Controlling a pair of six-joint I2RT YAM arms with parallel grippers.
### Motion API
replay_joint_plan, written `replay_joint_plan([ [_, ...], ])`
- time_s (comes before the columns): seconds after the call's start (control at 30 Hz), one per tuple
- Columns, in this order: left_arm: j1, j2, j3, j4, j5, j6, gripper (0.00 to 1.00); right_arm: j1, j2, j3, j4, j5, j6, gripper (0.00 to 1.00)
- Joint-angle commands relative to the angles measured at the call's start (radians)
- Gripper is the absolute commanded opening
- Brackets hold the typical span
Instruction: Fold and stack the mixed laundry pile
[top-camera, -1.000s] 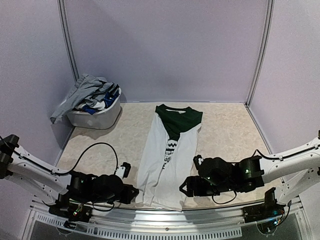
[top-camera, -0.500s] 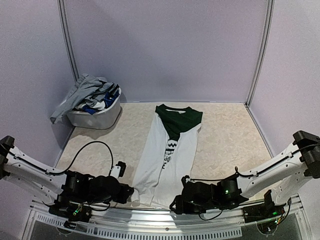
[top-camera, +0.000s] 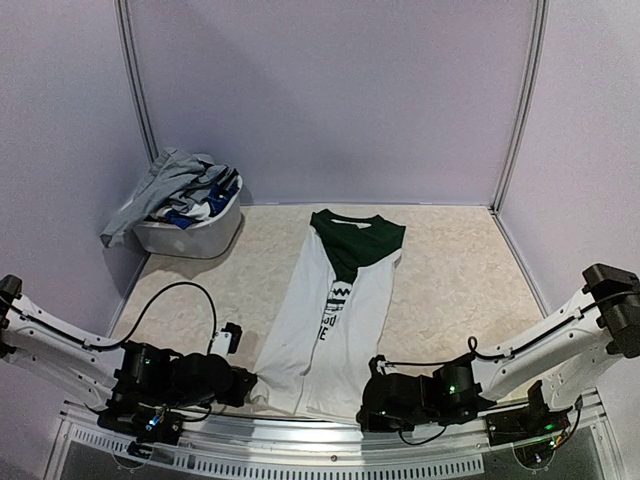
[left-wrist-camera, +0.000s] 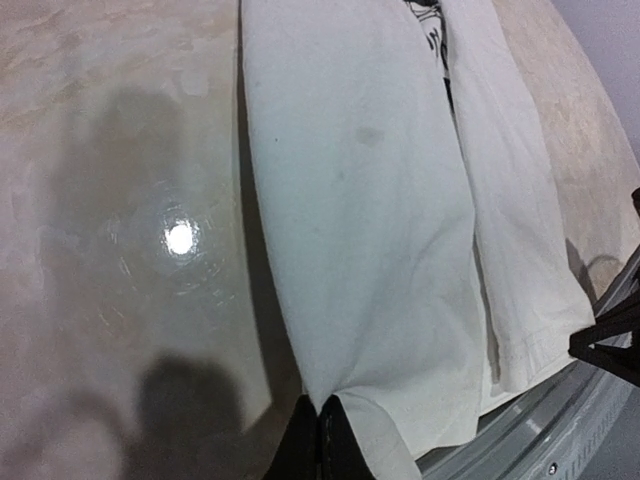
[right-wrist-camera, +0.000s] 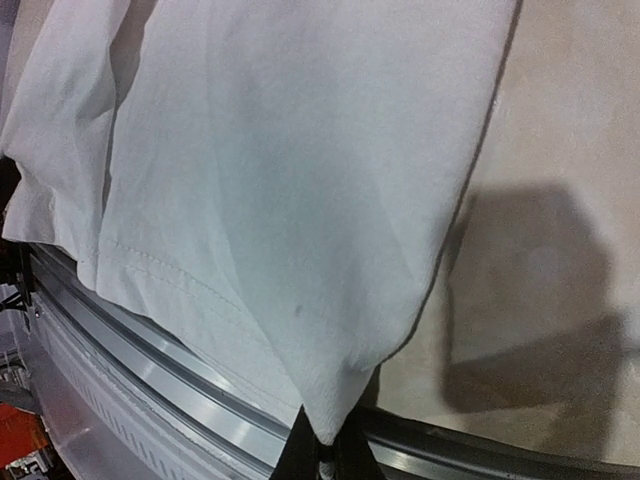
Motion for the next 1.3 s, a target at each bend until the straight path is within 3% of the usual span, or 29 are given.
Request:
replay_joint_plan([
  [0.0,-0.018,0.034,0.001,0.018,0.003,0.001,0.02,0.009,-0.033,0.014,-0.093,0.036,-0.021,0.02],
  [0.33,-0.067,0.246,0.139,0.165,0.052,0.035,0.01,0.053,-0.244,-0.035,-0.320,0.125,0.000,0.02],
  [0.47,-0.082,0.299,0.187,0.174,0.048,0.034,0.00,0.064,-0.284,-0.042,-0.310,0.133,0.003,0.02],
  [0.63,-0.089,0.271,0.234,0.067,0.010,0.043,0.00,0.070,-0.248,0.031,-0.392,0.174,-0.020,0.02],
  [0.87,-0.084,0.185,0.319,-0.108,-0.112,0.086,0.01,0.070,-0.291,0.107,-0.490,0.349,-0.037,0.01],
  [1.07,-0.030,0.172,0.384,-0.139,-0.137,0.157,0.02,0.066,-0.283,0.201,-0.580,0.486,-0.060,0.01],
  [1.27,0.029,0.215,0.453,-0.136,-0.141,0.226,0.02,-0.032,-0.297,0.225,-0.556,0.514,-0.147,0.01],
])
